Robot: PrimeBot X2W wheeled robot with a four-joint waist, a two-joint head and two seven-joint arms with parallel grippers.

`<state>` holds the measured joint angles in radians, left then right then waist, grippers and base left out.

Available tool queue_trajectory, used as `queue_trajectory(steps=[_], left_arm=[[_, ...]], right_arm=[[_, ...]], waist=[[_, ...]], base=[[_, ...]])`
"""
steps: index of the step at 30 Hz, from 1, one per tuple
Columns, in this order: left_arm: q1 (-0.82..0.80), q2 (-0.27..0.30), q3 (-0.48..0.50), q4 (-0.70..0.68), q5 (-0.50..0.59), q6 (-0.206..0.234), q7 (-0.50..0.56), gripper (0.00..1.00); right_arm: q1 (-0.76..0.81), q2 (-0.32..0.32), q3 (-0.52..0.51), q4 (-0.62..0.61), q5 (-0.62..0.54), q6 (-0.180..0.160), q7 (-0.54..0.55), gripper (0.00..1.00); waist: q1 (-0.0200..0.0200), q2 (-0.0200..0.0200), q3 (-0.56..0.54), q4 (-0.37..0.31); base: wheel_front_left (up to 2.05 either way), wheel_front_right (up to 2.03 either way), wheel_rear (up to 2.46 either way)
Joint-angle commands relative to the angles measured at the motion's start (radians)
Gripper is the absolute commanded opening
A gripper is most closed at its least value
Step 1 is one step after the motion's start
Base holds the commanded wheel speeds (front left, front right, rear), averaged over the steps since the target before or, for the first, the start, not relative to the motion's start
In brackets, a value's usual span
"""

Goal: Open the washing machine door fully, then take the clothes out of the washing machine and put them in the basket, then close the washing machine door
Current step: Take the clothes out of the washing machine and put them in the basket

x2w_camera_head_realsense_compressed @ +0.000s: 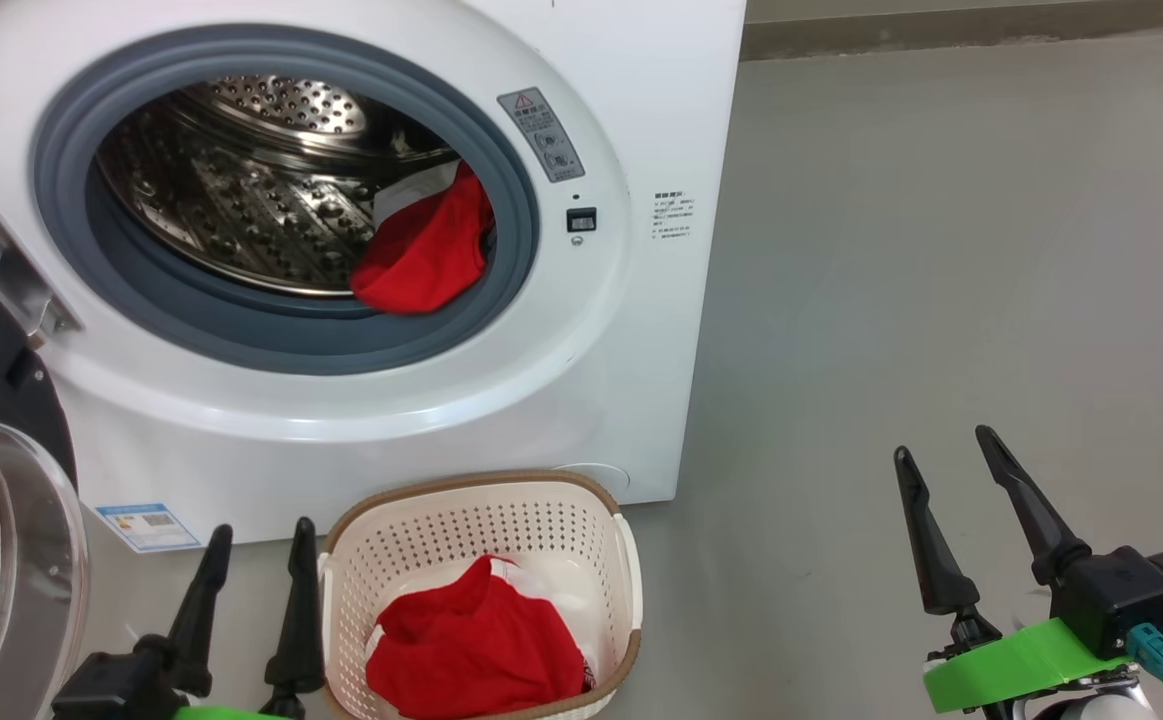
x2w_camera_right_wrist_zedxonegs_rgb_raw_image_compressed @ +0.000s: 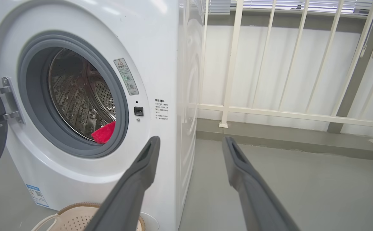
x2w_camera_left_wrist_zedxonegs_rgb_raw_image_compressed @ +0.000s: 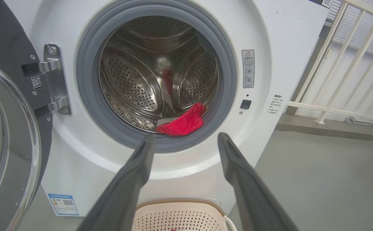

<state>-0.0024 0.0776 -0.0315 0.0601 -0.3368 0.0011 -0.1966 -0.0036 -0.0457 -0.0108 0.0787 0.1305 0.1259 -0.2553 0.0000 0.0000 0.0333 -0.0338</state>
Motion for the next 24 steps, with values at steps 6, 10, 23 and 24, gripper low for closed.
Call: queue_trajectory(steps=[6, 10, 23, 24], left_arm=[[0.002, 0.024, 0.026, -0.037, -0.006, 0.003, 0.007, 1.0], [0.003, 0.027, 0.024, -0.042, -0.007, 0.005, 0.009, 1.0], [-0.029, 0.024, 0.02, -0.033, -0.03, 0.009, 0.005, 1.0], [-0.037, 0.023, 0.019, -0.03, -0.032, 0.009, 0.004, 1.0]], right_arm=[[0.001, -0.004, 0.015, -0.037, 0.011, 0.005, -0.006, 1.0], [0.002, -0.004, 0.014, -0.04, 0.012, 0.005, -0.006, 1.0], [-0.015, -0.004, 0.013, -0.049, 0.003, 0.005, -0.006, 1.0], [-0.017, -0.004, 0.014, -0.05, 0.002, 0.005, -0.006, 1.0]], waist=[[0.0, 0.0, -0.003, 0.003], [0.0, 0.0, 0.003, 0.005], [0.0, 0.0, 0.048, 0.001], [0.0, 0.0, 0.056, 0.001]], base=[[0.0, 0.0, 0.0], [0.0, 0.0, 0.0], [0.0, 0.0, 0.0], [0.0, 0.0, 0.0]])
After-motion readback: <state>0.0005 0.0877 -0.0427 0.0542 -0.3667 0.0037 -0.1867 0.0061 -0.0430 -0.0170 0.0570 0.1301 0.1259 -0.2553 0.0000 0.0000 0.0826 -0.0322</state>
